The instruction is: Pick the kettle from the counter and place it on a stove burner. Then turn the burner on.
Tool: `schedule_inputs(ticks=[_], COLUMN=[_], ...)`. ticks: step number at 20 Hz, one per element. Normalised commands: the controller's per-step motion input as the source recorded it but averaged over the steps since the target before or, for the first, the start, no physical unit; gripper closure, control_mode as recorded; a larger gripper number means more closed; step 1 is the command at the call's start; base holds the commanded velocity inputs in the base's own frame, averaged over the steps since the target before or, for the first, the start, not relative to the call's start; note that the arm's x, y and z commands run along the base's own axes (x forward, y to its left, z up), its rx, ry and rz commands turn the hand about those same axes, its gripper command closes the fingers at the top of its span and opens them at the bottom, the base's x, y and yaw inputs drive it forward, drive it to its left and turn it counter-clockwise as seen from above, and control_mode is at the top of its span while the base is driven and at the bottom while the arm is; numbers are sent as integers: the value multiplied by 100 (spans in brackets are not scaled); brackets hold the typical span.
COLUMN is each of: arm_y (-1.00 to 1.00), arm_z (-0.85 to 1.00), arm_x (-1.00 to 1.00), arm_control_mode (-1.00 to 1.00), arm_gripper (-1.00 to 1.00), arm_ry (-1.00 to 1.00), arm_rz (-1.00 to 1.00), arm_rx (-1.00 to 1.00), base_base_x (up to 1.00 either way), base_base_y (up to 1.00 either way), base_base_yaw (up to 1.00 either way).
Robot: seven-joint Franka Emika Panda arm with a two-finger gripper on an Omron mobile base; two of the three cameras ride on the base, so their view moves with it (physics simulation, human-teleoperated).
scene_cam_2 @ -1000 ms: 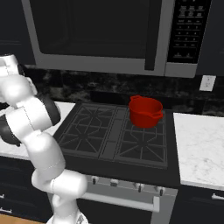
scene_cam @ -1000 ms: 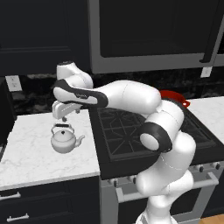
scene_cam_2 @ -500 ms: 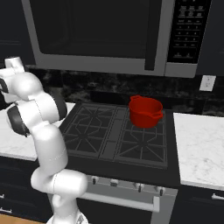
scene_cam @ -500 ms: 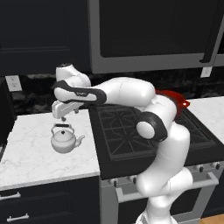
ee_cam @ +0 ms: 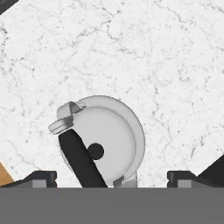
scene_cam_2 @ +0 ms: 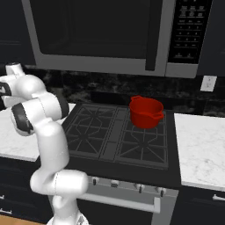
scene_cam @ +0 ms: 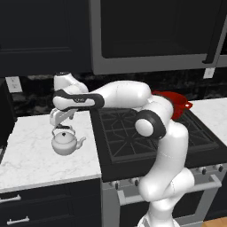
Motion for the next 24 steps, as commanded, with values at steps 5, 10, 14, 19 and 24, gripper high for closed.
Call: schedule_inputs(ticks=[5, 10, 14, 19, 24], arm_y=[22, 0, 0, 0, 0], arm_z=[-29, -6, -7, -25, -1], arm_x=[5, -28, -20, 0, 3], arm_control_mode=[-100, -100, -100, -100, -100], arm_gripper=[-100, -100, -100, -100, -100], arm_ry=[3, 0, 0, 0, 0], arm_rz=[7, 0, 0, 0, 0], arm_rx=[0, 0, 0, 0, 0], base_base_x=[0, 0, 0, 0, 0], base_base_y=[0, 0, 0, 0, 0], base_base_yaw=[0, 0, 0, 0, 0])
